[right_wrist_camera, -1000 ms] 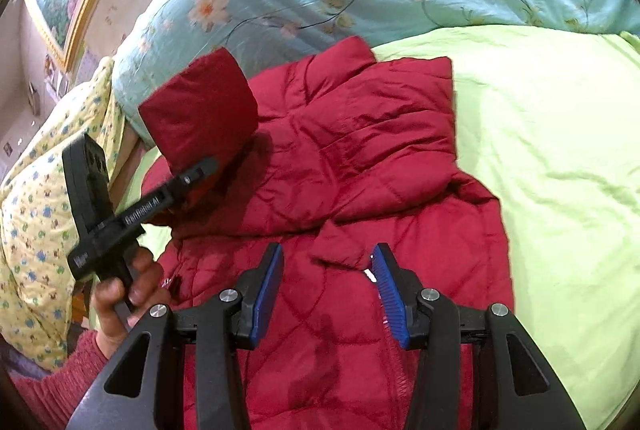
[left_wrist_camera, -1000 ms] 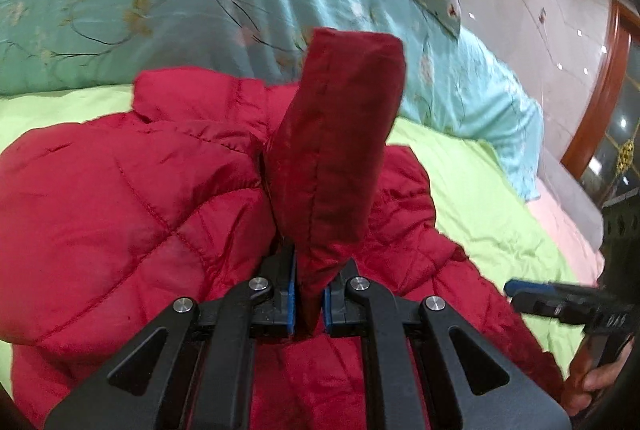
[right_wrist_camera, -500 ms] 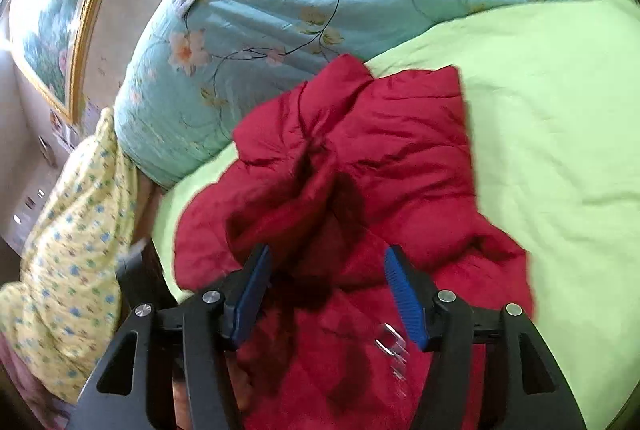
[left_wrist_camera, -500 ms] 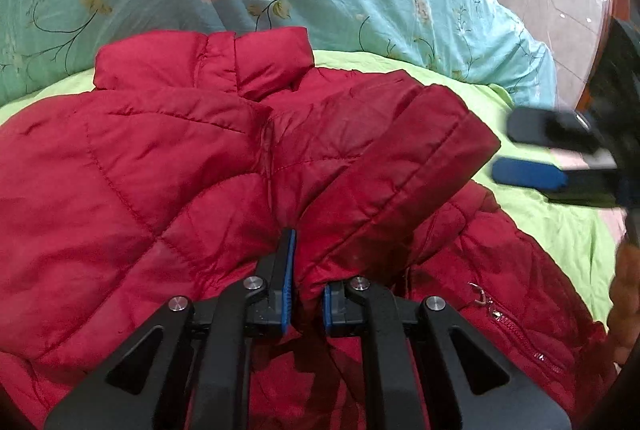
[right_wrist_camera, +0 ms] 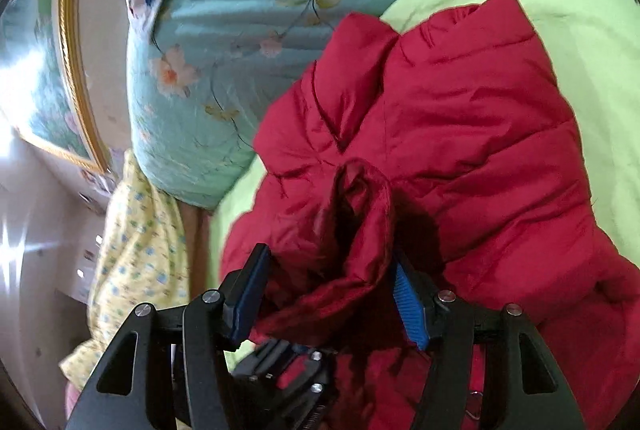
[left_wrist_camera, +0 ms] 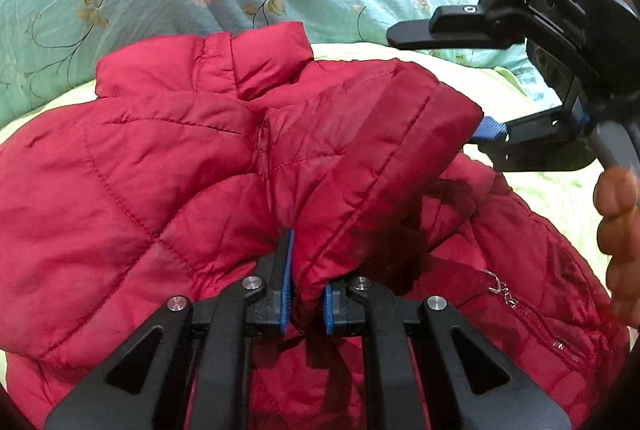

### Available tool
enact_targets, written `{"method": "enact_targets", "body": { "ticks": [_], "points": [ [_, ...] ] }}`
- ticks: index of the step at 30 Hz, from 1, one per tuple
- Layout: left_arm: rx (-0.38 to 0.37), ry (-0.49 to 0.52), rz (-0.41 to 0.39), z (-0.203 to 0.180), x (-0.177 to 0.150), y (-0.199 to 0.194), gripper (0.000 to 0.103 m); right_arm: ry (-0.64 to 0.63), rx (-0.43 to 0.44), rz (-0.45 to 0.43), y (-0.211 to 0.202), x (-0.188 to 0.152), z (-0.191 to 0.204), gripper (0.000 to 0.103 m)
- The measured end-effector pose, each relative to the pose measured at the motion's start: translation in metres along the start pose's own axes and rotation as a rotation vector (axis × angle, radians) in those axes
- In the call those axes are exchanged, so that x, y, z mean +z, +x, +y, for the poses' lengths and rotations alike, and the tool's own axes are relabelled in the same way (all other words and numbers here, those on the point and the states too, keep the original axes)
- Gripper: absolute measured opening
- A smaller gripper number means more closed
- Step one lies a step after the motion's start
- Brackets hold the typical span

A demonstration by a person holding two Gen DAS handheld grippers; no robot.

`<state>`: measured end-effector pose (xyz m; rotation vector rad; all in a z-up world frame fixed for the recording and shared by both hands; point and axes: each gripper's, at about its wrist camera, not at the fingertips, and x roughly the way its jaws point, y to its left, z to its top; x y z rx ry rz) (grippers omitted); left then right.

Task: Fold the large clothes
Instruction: 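Open the left gripper to release the sleeve onto the jacket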

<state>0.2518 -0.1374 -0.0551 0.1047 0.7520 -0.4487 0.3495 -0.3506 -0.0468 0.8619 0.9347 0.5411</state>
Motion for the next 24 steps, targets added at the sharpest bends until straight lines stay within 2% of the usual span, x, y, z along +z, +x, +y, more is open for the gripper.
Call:
{"method": "enact_targets", "body": {
  "ticks": [4, 6, 7, 8, 10, 13, 15, 19, 24],
  "points": [
    [0.006, 0.002, 0.003, -0.002, 0.001, 0.000, 0.008, 0.005, -0.023, 0.021, 0.006, 0.001, -0.001, 0.062],
    [0.006, -0.001, 0.014, -0.002, 0.000, -0.002, 0.012, -0.003, -0.041, 0.041, 0.014, 0.000, 0.000, 0.056],
    [-0.007, -0.007, 0.020, 0.000, 0.000, -0.006, 0.015, -0.011, -0.048, 0.044, 0.017, -0.001, 0.001, 0.040],
    [-0.023, -0.011, 0.021, 0.002, -0.001, -0.009, 0.020, -0.027, -0.079, 0.046, 0.019, -0.002, 0.002, 0.016],
    [-0.076, -0.032, 0.021, 0.010, -0.002, -0.022, 0.023, -0.039, -0.103, 0.037, 0.017, -0.002, 0.003, 0.013],
    [-0.112, -0.050, -0.006, 0.023, -0.003, -0.046, 0.024, -0.073, -0.129, -0.006, 0.006, 0.002, 0.004, 0.010],
    [-0.094, -0.065, -0.027, 0.033, 0.000, -0.057, 0.024, -0.118, -0.163, -0.043, -0.004, 0.006, 0.009, 0.010],
    [-0.053, -0.159, -0.073, 0.073, 0.014, -0.077, 0.024, -0.206, -0.233, -0.092, -0.023, 0.012, 0.016, 0.009],
    [0.013, -0.276, -0.071, 0.121, 0.023, -0.076, 0.024, -0.287, -0.322, -0.110, -0.019, 0.012, 0.011, 0.009]
  ]
}}
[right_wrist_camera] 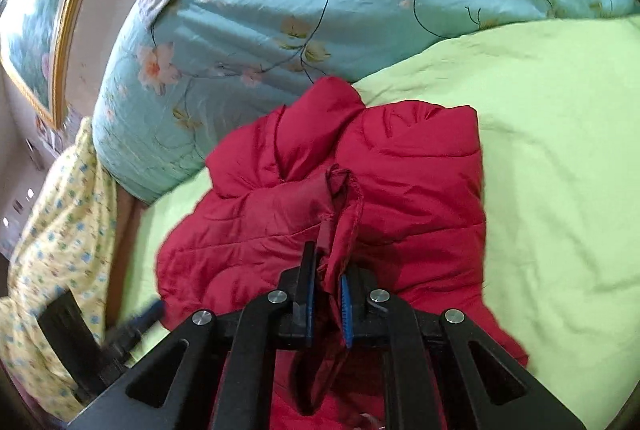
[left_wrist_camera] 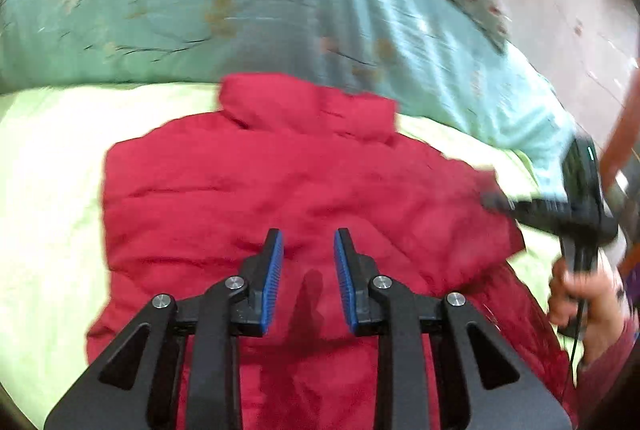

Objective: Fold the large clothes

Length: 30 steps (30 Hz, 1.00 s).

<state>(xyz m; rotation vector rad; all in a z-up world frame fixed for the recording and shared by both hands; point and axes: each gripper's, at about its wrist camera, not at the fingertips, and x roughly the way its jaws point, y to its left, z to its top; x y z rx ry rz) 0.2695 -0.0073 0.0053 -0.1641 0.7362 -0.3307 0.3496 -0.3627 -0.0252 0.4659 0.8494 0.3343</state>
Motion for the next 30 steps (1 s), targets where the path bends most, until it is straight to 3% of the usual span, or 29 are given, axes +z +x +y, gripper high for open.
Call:
{"method": "enact_targets", "body": {
  "ticks": [4, 8, 10, 13, 15, 18, 21, 26, 30],
  "points": [
    [0.001, -0.087, 0.084, 0.031, -0.001, 0.027, 0.023, -0.034, -0.052, 0.013, 0.016, -0.008, -0.005, 0.010],
    [0.005, -0.096, 0.127, 0.035, -0.017, 0.046, 0.023, -0.018, -0.096, 0.006, 0.015, -0.014, -0.012, 0.025],
    [0.024, -0.080, 0.122, 0.031, -0.022, 0.050, 0.023, -0.020, -0.135, -0.030, 0.002, -0.014, -0.009, 0.027],
    [0.035, -0.084, 0.119, 0.030, -0.025, 0.050, 0.023, -0.068, -0.202, -0.154, -0.033, -0.015, 0.009, 0.027],
    [0.039, -0.087, 0.119, 0.030, -0.024, 0.052, 0.023, -0.121, -0.183, -0.209, -0.048, -0.019, 0.029, 0.028],
    [0.056, -0.072, 0.117, 0.026, -0.023, 0.055, 0.023, -0.224, -0.141, -0.138, -0.030, -0.026, 0.055, 0.029],
    [0.059, -0.063, 0.116, 0.026, -0.023, 0.054, 0.023, -0.289, -0.182, -0.057, 0.004, -0.036, 0.065, 0.028],
    [0.026, -0.052, 0.096, 0.024, -0.025, 0.035, 0.023, -0.261, -0.310, 0.035, 0.050, -0.045, 0.030, 0.024],
    [0.026, -0.069, 0.069, 0.034, -0.033, 0.012, 0.023, -0.177, -0.261, 0.026, 0.053, -0.041, 0.008, 0.024]
  ]
}}
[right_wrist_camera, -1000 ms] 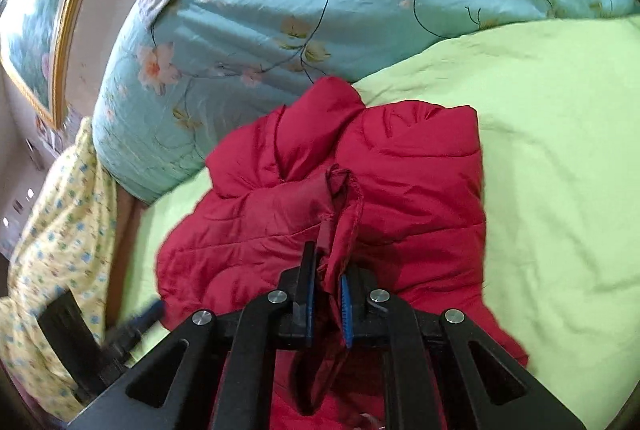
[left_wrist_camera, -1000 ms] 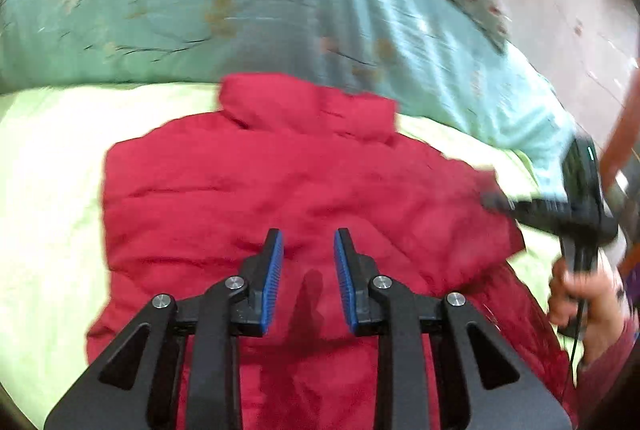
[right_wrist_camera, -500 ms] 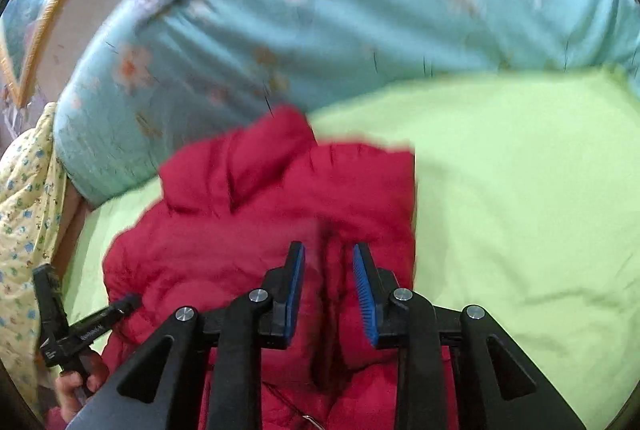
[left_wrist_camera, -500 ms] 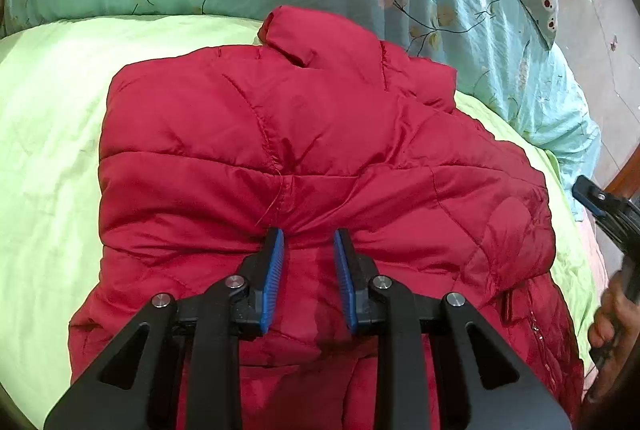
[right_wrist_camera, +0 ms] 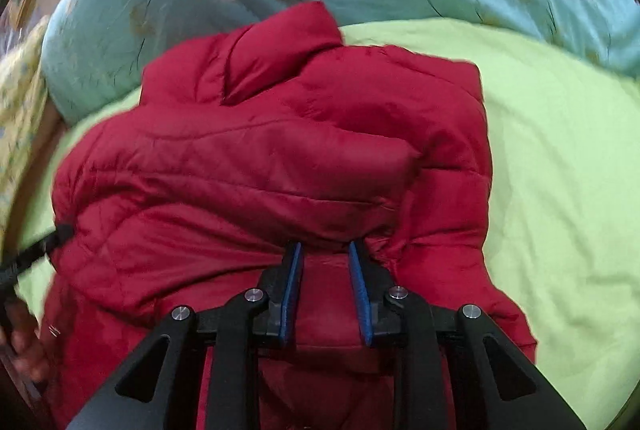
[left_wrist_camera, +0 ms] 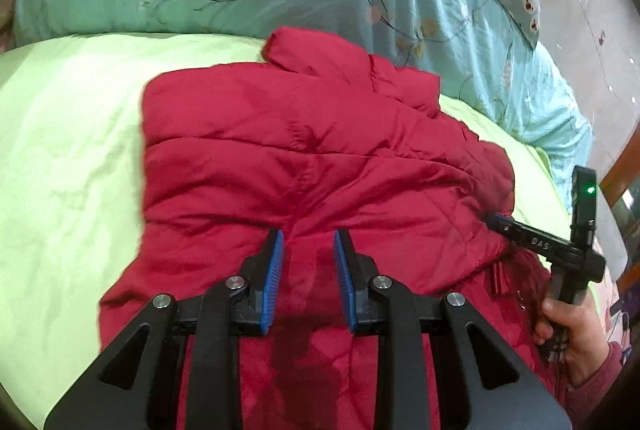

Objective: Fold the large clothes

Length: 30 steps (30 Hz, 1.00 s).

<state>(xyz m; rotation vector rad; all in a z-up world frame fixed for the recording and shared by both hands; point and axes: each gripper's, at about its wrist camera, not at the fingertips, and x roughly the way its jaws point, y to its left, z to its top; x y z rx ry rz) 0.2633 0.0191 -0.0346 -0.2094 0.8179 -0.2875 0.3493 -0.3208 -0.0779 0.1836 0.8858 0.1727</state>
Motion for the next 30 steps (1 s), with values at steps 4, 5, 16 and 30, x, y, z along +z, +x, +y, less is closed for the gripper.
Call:
{"method": "enact_targets", "body": {
  "ticks": [4, 5, 16, 30],
  "points": [
    [0.019, -0.036, 0.027, 0.016, -0.002, 0.002, 0.023, -0.007, -0.003, -0.008, 0.000, -0.002, 0.001, 0.024],
    [0.020, -0.041, 0.053, 0.019, -0.003, 0.010, 0.023, 0.000, 0.004, -0.009, 0.002, -0.002, 0.000, 0.024],
    [0.048, -0.037, 0.070, 0.022, -0.006, 0.027, 0.023, -0.043, -0.039, -0.053, -0.035, -0.013, 0.019, 0.037],
    [0.027, -0.053, 0.084, 0.028, -0.006, 0.022, 0.023, 0.033, -0.014, -0.006, -0.013, -0.017, -0.004, 0.035]
  ]
}}
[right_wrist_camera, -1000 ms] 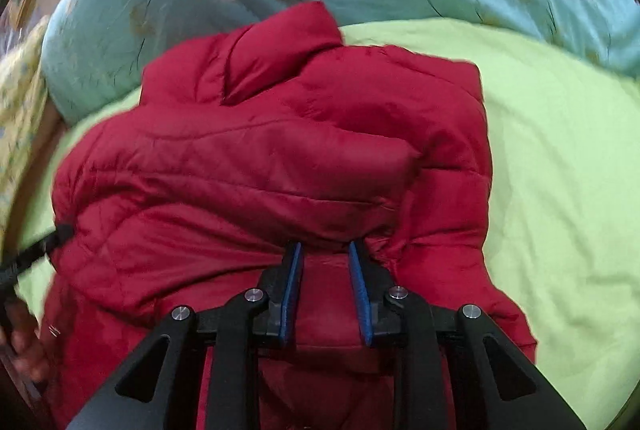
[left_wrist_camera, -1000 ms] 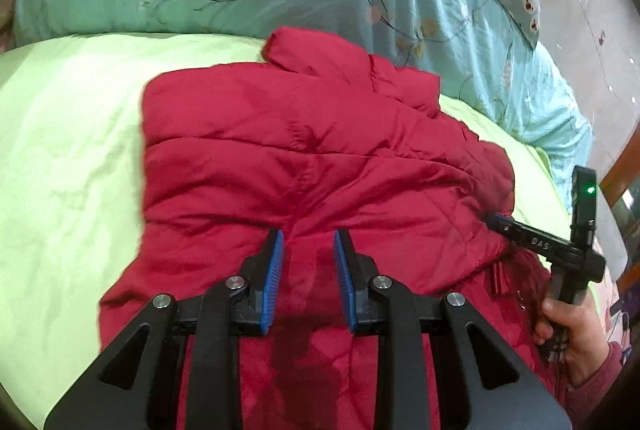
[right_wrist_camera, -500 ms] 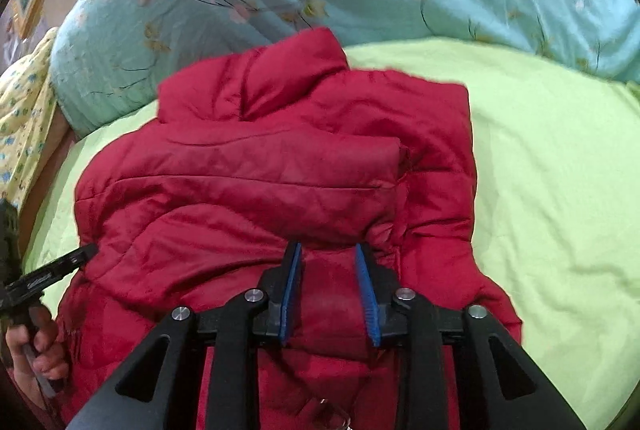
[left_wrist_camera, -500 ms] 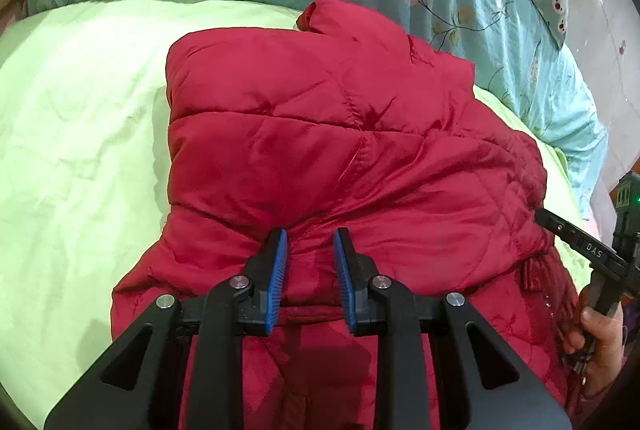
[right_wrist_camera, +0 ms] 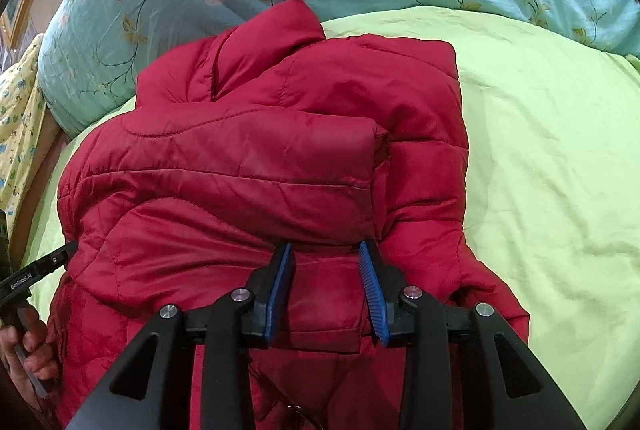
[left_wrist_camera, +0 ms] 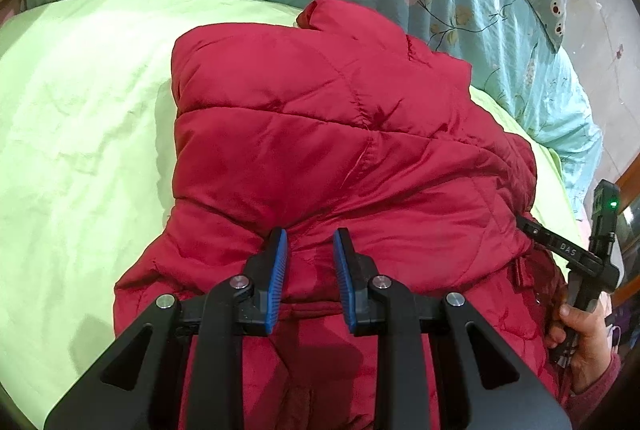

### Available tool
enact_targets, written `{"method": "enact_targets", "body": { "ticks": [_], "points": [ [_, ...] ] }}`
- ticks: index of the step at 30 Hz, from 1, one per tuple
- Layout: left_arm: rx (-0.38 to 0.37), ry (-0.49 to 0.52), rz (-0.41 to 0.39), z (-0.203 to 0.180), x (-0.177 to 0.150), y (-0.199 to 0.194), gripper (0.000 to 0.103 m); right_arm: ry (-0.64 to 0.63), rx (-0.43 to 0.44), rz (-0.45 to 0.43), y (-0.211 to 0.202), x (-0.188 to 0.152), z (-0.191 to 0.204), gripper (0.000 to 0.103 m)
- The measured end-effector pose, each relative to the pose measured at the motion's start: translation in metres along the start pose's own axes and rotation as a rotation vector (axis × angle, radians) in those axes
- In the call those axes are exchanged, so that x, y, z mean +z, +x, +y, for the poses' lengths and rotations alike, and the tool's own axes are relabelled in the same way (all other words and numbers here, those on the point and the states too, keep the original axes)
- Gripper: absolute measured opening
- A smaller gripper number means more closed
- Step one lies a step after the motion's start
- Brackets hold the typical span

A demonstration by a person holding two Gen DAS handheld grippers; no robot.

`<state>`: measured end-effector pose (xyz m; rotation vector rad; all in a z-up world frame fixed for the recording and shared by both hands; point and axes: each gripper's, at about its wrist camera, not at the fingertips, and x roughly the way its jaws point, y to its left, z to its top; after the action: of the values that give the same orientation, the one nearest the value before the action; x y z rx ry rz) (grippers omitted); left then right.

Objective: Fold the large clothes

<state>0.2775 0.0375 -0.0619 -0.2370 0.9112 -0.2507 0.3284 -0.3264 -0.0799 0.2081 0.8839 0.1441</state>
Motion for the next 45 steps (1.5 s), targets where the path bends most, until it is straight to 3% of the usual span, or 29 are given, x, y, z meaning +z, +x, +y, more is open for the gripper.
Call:
{"method": "enact_targets", "body": {
  "ticks": [5, 14, 17, 23, 28, 31, 37, 41, 45],
  "points": [
    [0.018, 0.015, -0.014, -0.003, -0.002, -0.014, 0.023, 0.005, -0.009, -0.010, -0.018, 0.001, 0.004, 0.042],
    [0.044, 0.022, -0.029, 0.006, -0.019, -0.048, 0.023, 0.021, 0.035, 0.005, -0.059, -0.014, 0.006, 0.046],
    [0.039, 0.006, -0.030, 0.014, -0.032, -0.064, 0.023, 0.013, 0.060, 0.013, -0.076, -0.025, 0.007, 0.054],
    [0.044, -0.031, -0.016, 0.029, -0.060, -0.094, 0.023, 0.004, 0.089, 0.016, -0.111, -0.053, 0.002, 0.057],
    [0.057, -0.031, 0.005, 0.035, -0.085, -0.112, 0.023, -0.001, 0.066, 0.017, -0.137, -0.075, -0.005, 0.058],
    [0.078, -0.031, 0.013, 0.040, -0.102, -0.123, 0.024, -0.005, 0.039, -0.005, -0.158, -0.090, -0.010, 0.065],
    [0.096, -0.039, 0.038, 0.051, -0.126, -0.137, 0.036, 0.018, -0.005, -0.005, -0.182, -0.116, -0.024, 0.073],
    [0.092, -0.049, 0.061, 0.057, -0.142, -0.142, 0.047, 0.023, -0.033, 0.065, -0.180, -0.136, -0.027, 0.076],
    [0.085, -0.052, 0.084, 0.058, -0.155, -0.146, 0.048, 0.030, -0.028, 0.135, -0.174, -0.157, -0.027, 0.076]
  ]
}}
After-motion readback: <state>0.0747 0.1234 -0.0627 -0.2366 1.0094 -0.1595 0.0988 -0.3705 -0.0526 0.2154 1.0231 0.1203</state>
